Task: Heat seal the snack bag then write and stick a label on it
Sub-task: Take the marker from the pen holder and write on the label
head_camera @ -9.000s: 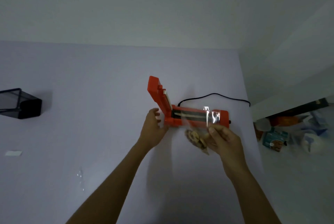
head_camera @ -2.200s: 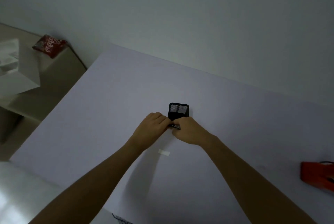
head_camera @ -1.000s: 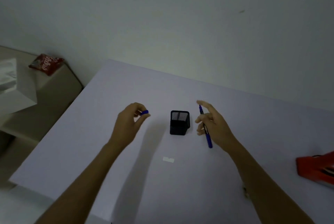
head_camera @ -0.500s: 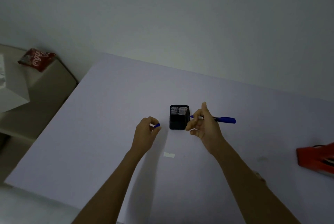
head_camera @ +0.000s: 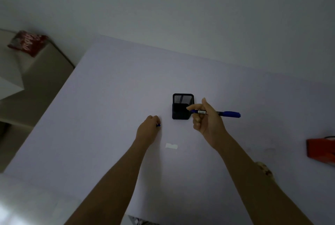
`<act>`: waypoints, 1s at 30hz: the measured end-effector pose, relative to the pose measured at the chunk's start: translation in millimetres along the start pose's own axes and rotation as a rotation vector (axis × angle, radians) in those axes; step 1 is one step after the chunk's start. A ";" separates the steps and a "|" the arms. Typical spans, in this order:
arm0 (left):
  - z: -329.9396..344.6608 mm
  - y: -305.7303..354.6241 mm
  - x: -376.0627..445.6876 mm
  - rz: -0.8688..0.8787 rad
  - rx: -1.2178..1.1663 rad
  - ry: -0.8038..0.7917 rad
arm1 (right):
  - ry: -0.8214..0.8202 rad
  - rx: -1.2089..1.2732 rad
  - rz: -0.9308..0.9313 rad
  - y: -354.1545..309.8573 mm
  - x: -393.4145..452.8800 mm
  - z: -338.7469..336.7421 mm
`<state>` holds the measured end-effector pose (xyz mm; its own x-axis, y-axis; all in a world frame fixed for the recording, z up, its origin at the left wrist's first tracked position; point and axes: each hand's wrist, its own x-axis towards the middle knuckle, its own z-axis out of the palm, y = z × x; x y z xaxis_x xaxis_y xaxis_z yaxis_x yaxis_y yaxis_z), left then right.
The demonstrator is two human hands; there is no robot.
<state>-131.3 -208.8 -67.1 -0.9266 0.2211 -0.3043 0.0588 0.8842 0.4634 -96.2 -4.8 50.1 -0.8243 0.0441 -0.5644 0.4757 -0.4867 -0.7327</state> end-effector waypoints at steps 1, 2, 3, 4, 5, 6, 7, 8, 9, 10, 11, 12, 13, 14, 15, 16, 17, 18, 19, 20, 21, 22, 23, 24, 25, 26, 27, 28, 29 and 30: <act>1.7 -0.7 -0.9 0.008 0.009 -0.010 | -0.005 0.009 0.001 0.6 0.3 -2.0; 3.7 -1.3 -2.3 0.020 0.010 -0.006 | -0.006 0.013 0.001 1.2 0.5 -4.1; 5.4 -1.2 -4.2 0.034 0.014 0.014 | -0.006 0.014 0.001 1.4 0.2 -6.1; 6.8 -0.2 -7.0 0.052 0.023 0.047 | -0.004 0.013 0.003 1.5 0.0 -7.9; 7.4 2.7 -11.1 0.077 0.034 0.077 | -0.001 0.012 0.005 1.6 -0.2 -9.9; 8.6 6.6 -15.8 0.116 0.033 0.088 | 0.000 0.010 0.007 1.4 -0.6 -11.6; 10.5 11.1 -21.1 0.166 0.025 0.059 | 0.000 0.008 0.008 0.7 -0.8 -12.9; 13.6 14.7 -26.5 0.216 0.025 -0.005 | 0.000 0.004 0.009 -0.1 -1.2 -13.7; 16.8 18.1 -32.2 0.257 0.048 -0.084 | 0.001 0.001 0.008 -0.7 -1.6 -14.5; 20.7 19.8 -36.5 0.287 0.081 -0.148 | 0.002 -0.002 0.006 -1.0 -1.9 -15.0; 24.3 19.9 -39.5 0.305 0.105 -0.182 | 0.003 -0.004 0.004 -1.0 -2.4 -15.2; 27.8 18.4 -41.0 0.310 0.115 -0.194 | 0.003 -0.004 0.001 -0.7 -3.0 -15.3; 30.2 17.3 -41.8 0.306 0.121 -0.197 | 0.003 -0.001 -0.001 -0.3 -3.8 -15.4; 32.0 16.7 -42.3 0.307 0.130 -0.191 | 0.004 0.002 0.000 0.2 -4.5 -15.5; 33.5 16.8 -42.8 0.319 0.156 -0.182 | 0.004 0.004 0.003 0.8 -5.0 -16.0; 35.3 16.7 -43.0 0.334 0.187 -0.178 | 0.005 0.005 0.007 1.5 -5.4 -16.6; 36.0 16.9 -43.3 0.345 0.211 -0.179 | 0.005 0.006 0.012 2.2 -5.9 -16.9; 35.8 17.9 -43.8 0.358 0.244 -0.184 | 0.006 0.007 0.016 3.2 -6.4 -17.2; 34.8 19.6 -44.8 0.370 0.276 -0.185 | 0.009 0.009 0.020 4.5 -7.1 -17.7; 35.1 19.8 -44.6 0.376 0.305 -0.187 | 0.014 0.010 0.023 5.9 -7.8 -18.2; 34.4 20.7 -44.9 0.399 0.343 -0.196 | 0.017 0.010 0.025 7.1 -9.0 -18.8; 34.3 21.2 -45.6 0.421 0.401 -0.206 | 0.018 0.007 0.025 8.2 -10.2 -19.6; 34.3 21.8 -47.0 0.435 0.436 -0.209 | 0.018 0.004 0.027 9.0 -11.6 -20.1; 35.1 22.1 -48.9 0.468 0.447 -0.186 | 0.017 0.001 0.028 9.6 -12.6 -20.5; 34.5 23.4 -50.9 0.514 0.463 -0.166 | 0.016 0.000 0.029 10.0 -13.6 -20.7; 33.1 25.2 -52.9 0.564 0.474 -0.162 | 0.018 -0.001 0.029 10.5 -14.3 -21.2; 28.9 28.7 -55.3 0.600 0.494 -0.172 | 0.020 -0.004 0.028 10.7 -15.1 -21.4; 27.6 29.9 -56.4 0.633 0.509 -0.169 | 0.023 -0.008 0.026 10.9 -15.8 -21.9; 25.8 31.5 -57.0 0.658 0.535 -0.160 | 0.026 -0.012 0.024 11.4 -16.4 -22.5; 25.5 31.8 -57.3 0.682 0.552 -0.159 | 0.029 -0.013 0.024 12.1 -17.2 -23.1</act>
<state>-66.9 -182.9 -56.2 -0.5645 0.7899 -0.2397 0.7874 0.6024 0.1309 -69.2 8.7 42.2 -0.8038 0.0576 -0.5922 0.4992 -0.4763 -0.7239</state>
